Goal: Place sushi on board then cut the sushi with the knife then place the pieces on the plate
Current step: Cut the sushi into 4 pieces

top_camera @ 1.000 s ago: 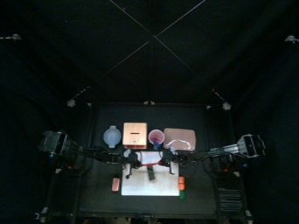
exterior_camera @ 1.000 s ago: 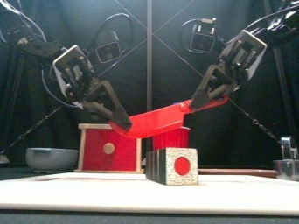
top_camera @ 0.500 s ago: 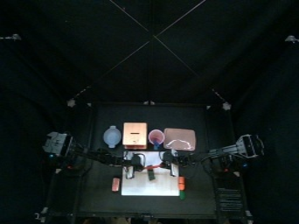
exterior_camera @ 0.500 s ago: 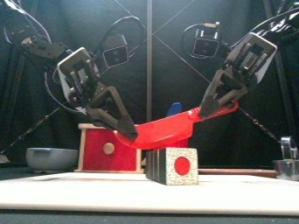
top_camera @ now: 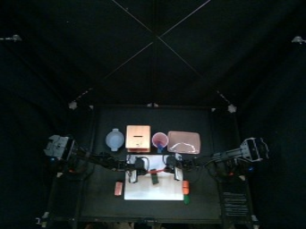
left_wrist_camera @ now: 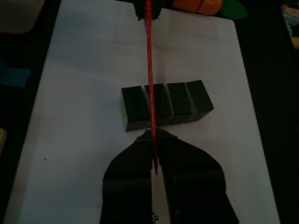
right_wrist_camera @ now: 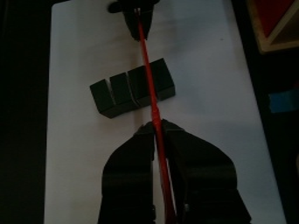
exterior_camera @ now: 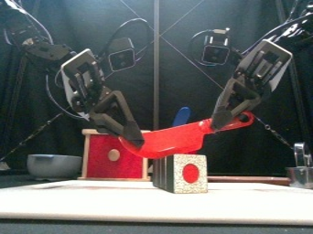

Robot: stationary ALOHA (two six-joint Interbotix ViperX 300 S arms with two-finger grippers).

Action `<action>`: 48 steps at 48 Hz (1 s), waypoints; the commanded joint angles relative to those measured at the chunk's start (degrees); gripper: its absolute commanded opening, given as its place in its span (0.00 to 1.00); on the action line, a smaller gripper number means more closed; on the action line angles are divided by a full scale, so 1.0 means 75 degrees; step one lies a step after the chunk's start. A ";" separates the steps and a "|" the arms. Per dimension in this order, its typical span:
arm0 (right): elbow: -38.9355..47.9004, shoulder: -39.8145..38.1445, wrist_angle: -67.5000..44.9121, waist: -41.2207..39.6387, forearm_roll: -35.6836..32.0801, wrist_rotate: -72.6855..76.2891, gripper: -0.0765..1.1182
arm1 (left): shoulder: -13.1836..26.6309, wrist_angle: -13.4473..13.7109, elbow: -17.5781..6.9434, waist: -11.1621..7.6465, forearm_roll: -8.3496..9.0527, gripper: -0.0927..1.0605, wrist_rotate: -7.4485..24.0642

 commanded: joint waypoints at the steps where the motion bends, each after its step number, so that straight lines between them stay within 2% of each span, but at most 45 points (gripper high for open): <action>1: -0.0059 -0.0094 0.0047 -0.0117 0.0012 0.0023 0.42 | -0.0070 -0.0047 -0.0223 -0.0105 0.0012 0.41 -0.0012; 21: -0.0117 0.0270 0.0164 -0.0340 0.0035 0.0035 0.42 | 0.0187 -0.0035 -0.0246 -0.0105 0.0012 0.41 0.0000; 29: -0.0082 0.0340 0.0340 -0.0434 0.0246 0.0023 0.42 | 0.0281 -0.0035 -0.0258 -0.0035 0.0035 0.41 0.0059; 39: -0.0094 0.0445 0.0352 -0.0574 0.0293 0.0023 0.42 | 0.0434 -0.0035 -0.0258 0.0234 0.0258 0.41 0.0059; 48: -0.0082 0.0715 0.0352 -0.0598 0.0305 0.0023 0.42 | 0.0469 -0.0035 -0.0258 0.0328 0.0270 0.41 0.0059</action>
